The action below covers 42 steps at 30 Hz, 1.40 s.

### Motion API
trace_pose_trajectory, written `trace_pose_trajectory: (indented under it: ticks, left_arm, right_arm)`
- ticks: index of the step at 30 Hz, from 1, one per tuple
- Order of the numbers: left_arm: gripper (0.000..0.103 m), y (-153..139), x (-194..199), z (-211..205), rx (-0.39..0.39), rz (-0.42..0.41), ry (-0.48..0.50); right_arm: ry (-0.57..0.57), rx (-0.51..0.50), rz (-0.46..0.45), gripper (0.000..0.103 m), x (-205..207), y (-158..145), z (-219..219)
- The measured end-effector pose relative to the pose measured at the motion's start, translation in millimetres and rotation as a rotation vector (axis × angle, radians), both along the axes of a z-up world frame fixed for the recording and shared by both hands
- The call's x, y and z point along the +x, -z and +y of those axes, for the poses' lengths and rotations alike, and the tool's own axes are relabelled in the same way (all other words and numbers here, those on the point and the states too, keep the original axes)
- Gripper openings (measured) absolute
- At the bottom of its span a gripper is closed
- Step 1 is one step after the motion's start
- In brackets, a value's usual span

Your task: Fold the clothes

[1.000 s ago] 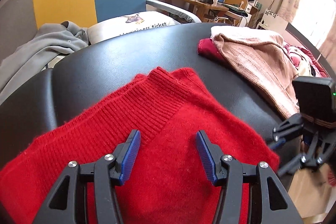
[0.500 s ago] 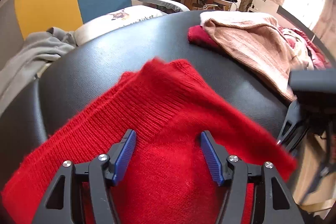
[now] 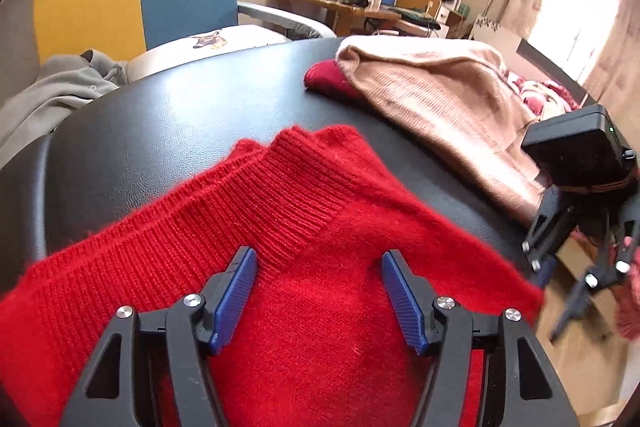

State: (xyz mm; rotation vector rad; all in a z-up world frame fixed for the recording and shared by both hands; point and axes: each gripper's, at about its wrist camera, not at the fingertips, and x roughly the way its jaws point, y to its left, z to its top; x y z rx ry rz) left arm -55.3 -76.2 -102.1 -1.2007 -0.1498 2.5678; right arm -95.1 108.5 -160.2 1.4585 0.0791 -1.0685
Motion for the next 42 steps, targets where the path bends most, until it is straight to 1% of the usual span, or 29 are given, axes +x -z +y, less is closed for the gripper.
trace_pose_trajectory:
  ticks: [1, 3, 4, 5, 6, 7, 8, 10, 13, 16, 17, 18, 19, 20, 23, 25, 26, 27, 28, 29, 30, 31, 32, 33, 34, 35, 40, 42]
  left_arm:
    - [0.065, -5, 8, -9, 0.022, 0.005, -0.013]
    - [0.065, -13, 24, -30, 0.032, 0.020, -0.045]
    - [0.065, -17, 32, -41, 0.037, 0.028, -0.060]
    - [0.065, -21, 41, -55, 0.023, 0.039, -0.081]
    - [0.067, -25, 51, -73, -0.009, 0.049, -0.109]
    - [0.070, -28, 61, -92, -0.045, 0.055, -0.140]
    - [0.075, -30, 69, -111, -0.070, 0.056, -0.172]
    - [0.076, -32, 83, -148, -0.103, 0.045, -0.242]
    - [0.077, -30, 96, -191, -0.119, 0.031, -0.313]
    - [0.078, -25, 101, -216, -0.124, 0.033, -0.331]
    - [0.081, -23, 100, -219, -0.119, 0.035, -0.322]
    - [0.084, -20, 97, -220, -0.117, 0.037, -0.306]
    - [0.084, -17, 94, -220, -0.124, 0.039, -0.291]
    - [0.084, -13, 92, -217, -0.136, 0.041, -0.272]
    - [0.083, 1, 88, -207, -0.172, 0.035, -0.223]
    - [0.071, 7, 88, -203, -0.160, 0.042, -0.216]
    - [0.061, 8, 89, -203, -0.150, 0.046, -0.217]
    - [0.050, 7, 91, -203, -0.141, 0.052, -0.228]
    - [0.042, 6, 93, -203, -0.135, 0.059, -0.244]
    - [0.022, 4, 95, -203, -0.132, 0.066, -0.261]
    - [0.014, 2, 97, -203, -0.131, 0.072, -0.278]
    - [0.013, 0, 98, -202, -0.132, 0.081, -0.295]
    - [0.010, -1, 101, -200, -0.133, 0.092, -0.311]
    - [0.009, -3, 103, -197, -0.138, 0.102, -0.324]
    - [0.009, -6, 105, -195, -0.144, 0.112, -0.334]
    - [0.008, -8, 107, -193, -0.147, 0.124, -0.344]
    - [0.008, -30, 110, -194, -0.123, 0.211, -0.417]
    - [0.008, -30, 102, -195, -0.122, 0.218, -0.440]
  right_arm:
    - [0.061, 0.019, 0.060, 0.035, -4, -10, 8]
    - [0.183, 0.054, 0.175, 0.047, -11, -31, 21]
    - [0.243, 0.071, 0.233, 0.047, -15, -41, 28]
    - [0.290, 0.071, 0.277, 0.047, -17, -52, 30]
    - [0.327, 0.043, 0.347, 0.047, -15, -69, 25]
    - [0.341, 0.019, 0.395, 0.047, -13, -80, 17]
    - [0.346, -0.013, 0.441, 0.047, -10, -92, 4]
    - [0.318, -0.088, 0.529, 0.047, 7, -110, -41]
    - [0.263, -0.117, 0.627, 0.047, 24, -112, -115]
    - [0.262, -0.069, 0.734, 0.047, 34, -102, -182]
    - [0.269, -0.039, 0.766, 0.047, 34, -96, -199]
    - [0.282, 0.009, 0.779, 0.047, 35, -89, -215]
    - [0.296, 0.061, 0.788, 0.047, 37, -81, -232]
    - [0.310, 0.097, 0.771, 0.047, 38, -75, -245]
    - [0.378, 0.128, 0.751, 0.047, 32, -56, -257]
    - [0.406, 0.118, 0.747, 0.047, 33, -53, -253]
    - [0.419, 0.112, 0.745, 0.047, 34, -51, -250]
    - [0.415, 0.108, 0.761, 0.047, 37, -50, -249]
    - [0.407, 0.105, 0.782, 0.047, 40, -49, -249]
    - [0.396, 0.104, 0.807, 0.045, 44, -50, -250]
    - [0.387, 0.106, 0.842, 0.039, 48, -51, -252]
    - [0.382, 0.107, 0.870, 0.037, 52, -51, -253]
    - [0.379, 0.101, 0.888, 0.023, 55, -51, -254]
    - [0.382, 0.092, 0.889, 0.012, 57, -52, -253]
    - [0.387, 0.083, 0.886, 0.012, 58, -52, -253]
    - [0.394, 0.073, 0.883, 0.006, 58, -54, -252]
    - [0.460, 0.010, 0.865, 0.005, 52, -71, -243]
    - [0.491, -0.010, 0.860, 0.005, 47, -76, -243]
